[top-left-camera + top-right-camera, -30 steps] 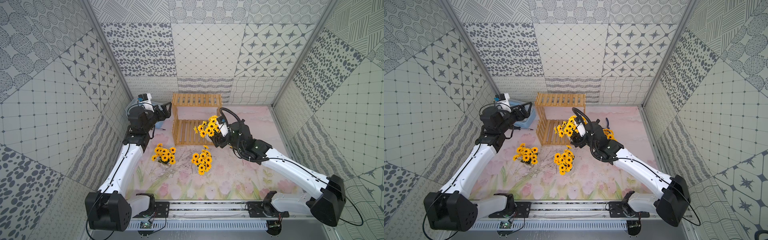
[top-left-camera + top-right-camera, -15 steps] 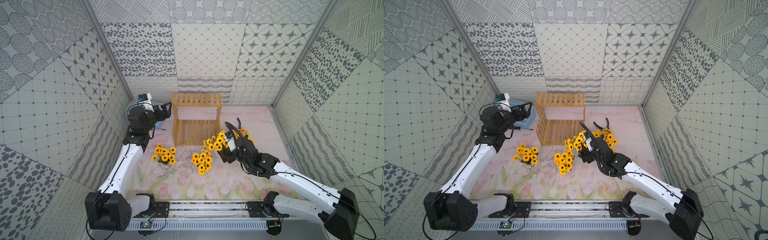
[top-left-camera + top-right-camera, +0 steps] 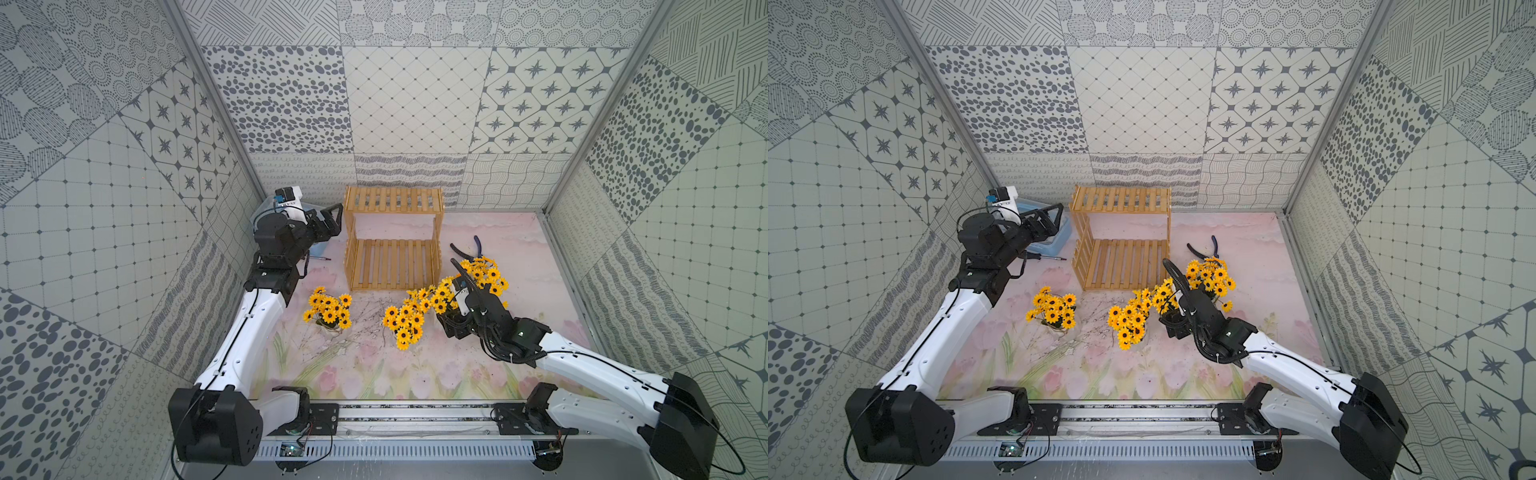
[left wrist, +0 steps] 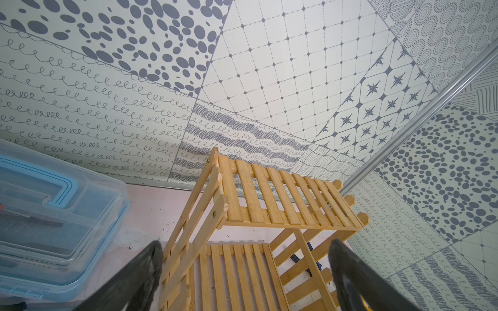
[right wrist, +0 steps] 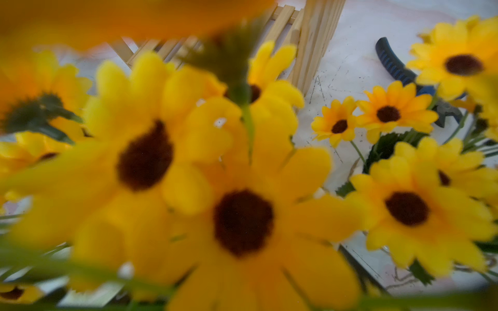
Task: Take the sunflower pots off the shelves
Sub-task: Place the sunflower pot at the center of the board.
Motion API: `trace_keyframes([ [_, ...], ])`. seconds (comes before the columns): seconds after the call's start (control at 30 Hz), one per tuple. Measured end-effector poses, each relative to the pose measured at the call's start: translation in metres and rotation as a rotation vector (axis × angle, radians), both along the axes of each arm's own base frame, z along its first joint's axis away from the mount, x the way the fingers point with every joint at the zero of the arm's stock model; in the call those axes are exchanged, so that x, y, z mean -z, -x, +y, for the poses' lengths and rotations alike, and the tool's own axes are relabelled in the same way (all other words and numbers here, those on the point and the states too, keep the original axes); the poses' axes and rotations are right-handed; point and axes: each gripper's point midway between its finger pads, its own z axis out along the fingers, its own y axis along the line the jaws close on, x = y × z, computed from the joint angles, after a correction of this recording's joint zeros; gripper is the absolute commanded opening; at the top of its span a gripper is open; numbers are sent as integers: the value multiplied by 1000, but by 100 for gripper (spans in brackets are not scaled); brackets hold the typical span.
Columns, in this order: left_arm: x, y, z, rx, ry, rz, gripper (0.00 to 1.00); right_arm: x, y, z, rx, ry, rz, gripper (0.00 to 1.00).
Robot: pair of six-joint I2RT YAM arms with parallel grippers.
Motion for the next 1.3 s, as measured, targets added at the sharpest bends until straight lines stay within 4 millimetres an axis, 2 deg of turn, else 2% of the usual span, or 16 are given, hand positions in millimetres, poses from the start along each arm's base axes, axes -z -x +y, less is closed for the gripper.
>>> trace_keyframes([
  [0.3, 2, 0, 0, 0, -1, 3, 96, 41, 1, -1, 29, 44, 79, 37],
  [0.53, 3, 2, 0, 0, -1, 4, 96, 43, 3, 4, 49, 4, 79, 42],
  [0.83, 1, 3, 0, 0, 0, -1, 96, 46, 4, 14, 57, 1, 50, 65],
  [1.1, 0, 4, 0, 0, 0, -2, 96, 48, 7, 14, 58, 6, 51, 97],
  [1.3, 1, 4, 0, 0, 0, -1, 96, 48, 13, 17, 39, 4, 67, 98],
])
